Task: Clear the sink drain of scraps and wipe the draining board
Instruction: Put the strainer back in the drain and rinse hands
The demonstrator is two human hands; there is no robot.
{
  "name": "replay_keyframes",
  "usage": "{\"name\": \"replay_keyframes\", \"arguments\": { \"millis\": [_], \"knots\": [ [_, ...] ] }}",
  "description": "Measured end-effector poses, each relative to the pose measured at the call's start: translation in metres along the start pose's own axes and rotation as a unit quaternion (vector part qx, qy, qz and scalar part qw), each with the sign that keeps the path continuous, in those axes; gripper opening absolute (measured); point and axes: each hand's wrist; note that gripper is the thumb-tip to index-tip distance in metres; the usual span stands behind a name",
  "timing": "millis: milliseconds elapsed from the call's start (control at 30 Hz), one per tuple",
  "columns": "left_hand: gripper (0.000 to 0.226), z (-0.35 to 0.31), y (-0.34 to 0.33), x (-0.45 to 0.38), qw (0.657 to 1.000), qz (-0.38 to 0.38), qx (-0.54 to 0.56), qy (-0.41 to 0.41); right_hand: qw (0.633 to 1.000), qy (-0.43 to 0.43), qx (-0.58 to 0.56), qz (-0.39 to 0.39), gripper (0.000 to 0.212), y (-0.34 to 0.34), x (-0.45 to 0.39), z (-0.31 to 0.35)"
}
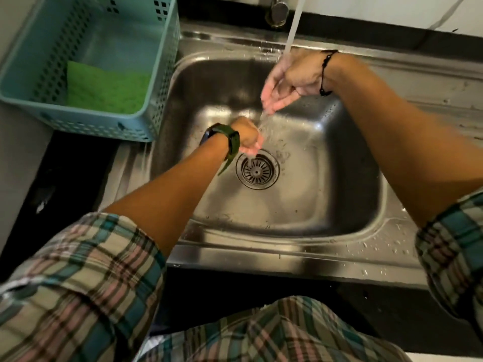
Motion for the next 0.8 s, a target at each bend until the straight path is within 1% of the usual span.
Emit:
{"name": "replay_keyframes", "arguments": {
  "millis": [33,67,100,167,200,233,267,300,333,400,433,467,500,567,600,667,733,800],
  "knots": [
    [0.019,0.013,-0.011,-0.004,0.997,0.019,-0.076,-0.014,1.000,-0.006,0.009,-0.001,0.030,-0.003,-0.002,-0.003],
    [0.021,0.025,-0.023,-0.007,0.985,0.040,-0.163,-0.028,1.000,-0.011,0.013,-0.009,0.031,-0.004,-0.004,-0.006],
    [0.026,0.037,-0.035,-0.010,0.970,0.056,-0.234,-0.035,1.000,-0.014,0.005,-0.020,0.031,-0.005,-0.006,-0.009],
    [0.037,0.060,-0.054,-0.011,0.939,0.097,-0.331,-0.015,0.999,-0.015,-0.013,-0.029,0.028,-0.006,-0.010,-0.012],
    [0.041,0.069,-0.062,-0.014,0.916,0.117,-0.384,-0.011,0.999,-0.018,-0.015,-0.027,0.026,-0.005,-0.011,-0.012],
    [0.042,0.074,-0.067,-0.013,0.904,0.123,-0.409,0.004,0.999,-0.021,-0.019,-0.024,0.025,-0.003,-0.011,-0.011],
    [0.041,0.079,-0.071,-0.017,0.889,0.130,-0.440,0.000,0.999,-0.024,-0.023,-0.019,0.025,-0.002,-0.012,-0.010],
    [0.040,0.080,-0.073,-0.019,0.887,0.125,-0.445,-0.002,0.999,-0.027,-0.022,-0.010,0.025,-0.001,-0.012,-0.008],
    [0.040,0.080,-0.075,-0.024,0.877,0.122,-0.465,-0.017,0.999,-0.029,-0.013,0.005,0.026,0.000,-0.013,-0.006],
    [0.037,0.076,-0.073,-0.026,0.880,0.104,-0.462,-0.041,0.999,-0.038,0.016,0.031,0.025,-0.001,-0.013,-0.004],
    [0.036,0.072,-0.073,-0.024,0.891,0.097,-0.442,-0.036,0.998,-0.040,0.030,0.032,0.025,-0.001,-0.014,-0.003],
    [0.037,0.072,-0.073,-0.026,0.892,0.095,-0.440,-0.044,0.998,-0.041,0.035,0.030,0.025,-0.001,-0.014,-0.004],
    [0.039,0.072,-0.073,-0.024,0.905,0.089,-0.414,-0.042,0.998,-0.041,0.028,0.032,0.025,0.000,-0.015,-0.004],
    [0.043,0.077,-0.071,-0.027,0.919,0.074,-0.385,-0.040,0.998,-0.041,0.012,0.040,0.026,0.001,-0.016,-0.005],
    [0.041,0.079,-0.070,-0.028,0.915,0.068,-0.395,-0.055,0.998,-0.043,0.014,0.035,0.025,0.001,-0.016,-0.005],
    [0.029,0.078,-0.067,-0.030,0.927,0.052,-0.364,-0.073,0.998,-0.048,0.009,0.029,0.026,0.002,-0.016,-0.007],
    [0.027,0.072,-0.064,-0.030,0.946,0.027,-0.309,-0.100,0.998,-0.046,0.002,0.046,0.027,0.004,-0.015,-0.007],
    [0.027,0.064,-0.058,-0.030,0.965,-0.016,-0.237,-0.108,0.997,-0.046,0.008,0.060,0.028,0.006,-0.013,-0.006]
  ]
}}
Point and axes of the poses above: each hand's wrist, its own x-axis away from the middle knuckle, its own y-axis out of the back of the hand, z = x × y, and after that the axes turned 4 degrees about x, right-handed
